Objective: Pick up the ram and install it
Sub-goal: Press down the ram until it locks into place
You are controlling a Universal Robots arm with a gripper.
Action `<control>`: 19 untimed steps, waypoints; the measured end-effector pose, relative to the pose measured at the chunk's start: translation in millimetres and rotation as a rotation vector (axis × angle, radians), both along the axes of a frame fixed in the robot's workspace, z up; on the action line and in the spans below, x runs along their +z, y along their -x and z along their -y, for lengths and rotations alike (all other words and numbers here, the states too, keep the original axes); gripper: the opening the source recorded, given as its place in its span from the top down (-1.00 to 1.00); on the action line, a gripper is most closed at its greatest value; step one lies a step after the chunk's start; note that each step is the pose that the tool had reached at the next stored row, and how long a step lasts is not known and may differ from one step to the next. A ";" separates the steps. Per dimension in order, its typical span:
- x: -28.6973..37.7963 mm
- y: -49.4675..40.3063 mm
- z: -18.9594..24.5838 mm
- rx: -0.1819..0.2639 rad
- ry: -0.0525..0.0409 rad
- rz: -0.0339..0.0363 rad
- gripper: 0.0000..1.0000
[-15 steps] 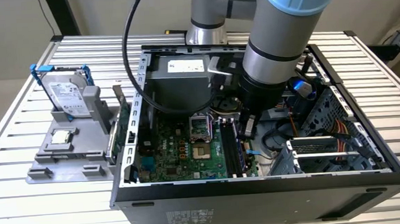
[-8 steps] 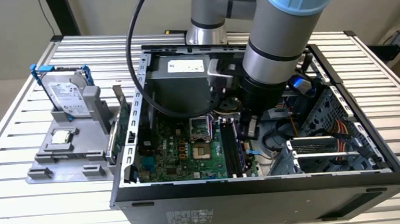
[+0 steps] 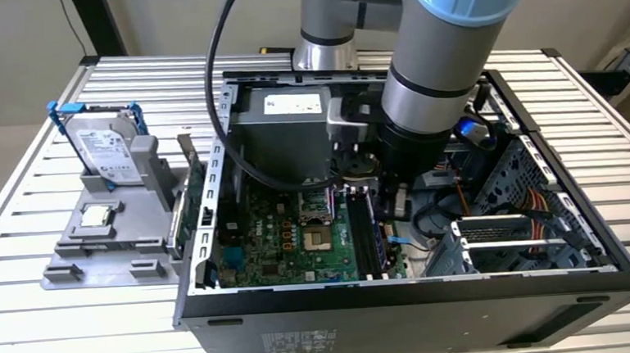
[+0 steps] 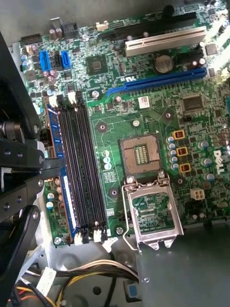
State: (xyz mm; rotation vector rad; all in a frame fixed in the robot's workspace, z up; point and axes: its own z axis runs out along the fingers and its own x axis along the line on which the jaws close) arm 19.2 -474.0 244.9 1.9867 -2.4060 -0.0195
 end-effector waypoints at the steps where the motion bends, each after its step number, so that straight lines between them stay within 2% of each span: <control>1: -0.2 0.0 0.0 0.015 0.0001 0.0000 1.00; 9: -1.9 0.1 -0.4 0.121 -0.0001 0.0000 1.00; 14: -2.6 0.1 -0.5 0.124 -0.0005 0.0002 1.00; 19: -10.5 0.1 -1.1 0.124 -0.0001 0.0000 1.00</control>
